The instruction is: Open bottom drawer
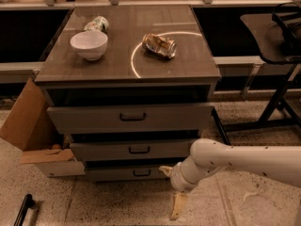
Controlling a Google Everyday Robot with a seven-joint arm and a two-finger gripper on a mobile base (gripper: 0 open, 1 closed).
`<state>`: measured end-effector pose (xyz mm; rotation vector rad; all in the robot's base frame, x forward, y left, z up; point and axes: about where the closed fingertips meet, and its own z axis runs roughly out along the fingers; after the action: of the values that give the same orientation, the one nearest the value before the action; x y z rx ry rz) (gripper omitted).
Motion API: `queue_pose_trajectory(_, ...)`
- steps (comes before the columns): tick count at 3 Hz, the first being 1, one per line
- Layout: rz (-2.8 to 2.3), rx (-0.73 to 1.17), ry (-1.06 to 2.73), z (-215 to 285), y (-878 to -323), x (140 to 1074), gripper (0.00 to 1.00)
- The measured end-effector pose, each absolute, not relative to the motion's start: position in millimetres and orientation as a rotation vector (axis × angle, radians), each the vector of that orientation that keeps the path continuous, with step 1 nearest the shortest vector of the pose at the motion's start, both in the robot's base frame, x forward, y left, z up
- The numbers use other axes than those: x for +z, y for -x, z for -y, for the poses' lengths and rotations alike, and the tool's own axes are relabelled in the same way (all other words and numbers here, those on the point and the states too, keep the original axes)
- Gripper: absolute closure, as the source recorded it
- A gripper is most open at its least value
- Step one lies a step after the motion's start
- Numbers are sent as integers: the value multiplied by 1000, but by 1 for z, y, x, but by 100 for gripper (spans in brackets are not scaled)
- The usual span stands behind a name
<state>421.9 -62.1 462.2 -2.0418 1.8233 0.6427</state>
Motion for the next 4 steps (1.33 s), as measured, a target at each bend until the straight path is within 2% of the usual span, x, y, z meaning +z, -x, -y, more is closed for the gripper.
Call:
queue_pose_trajectory(2,-1829,651,2059,70,-437,352,0)
queue_pose_trajectory(4,-1781,572,2087,76,-456,332,0)
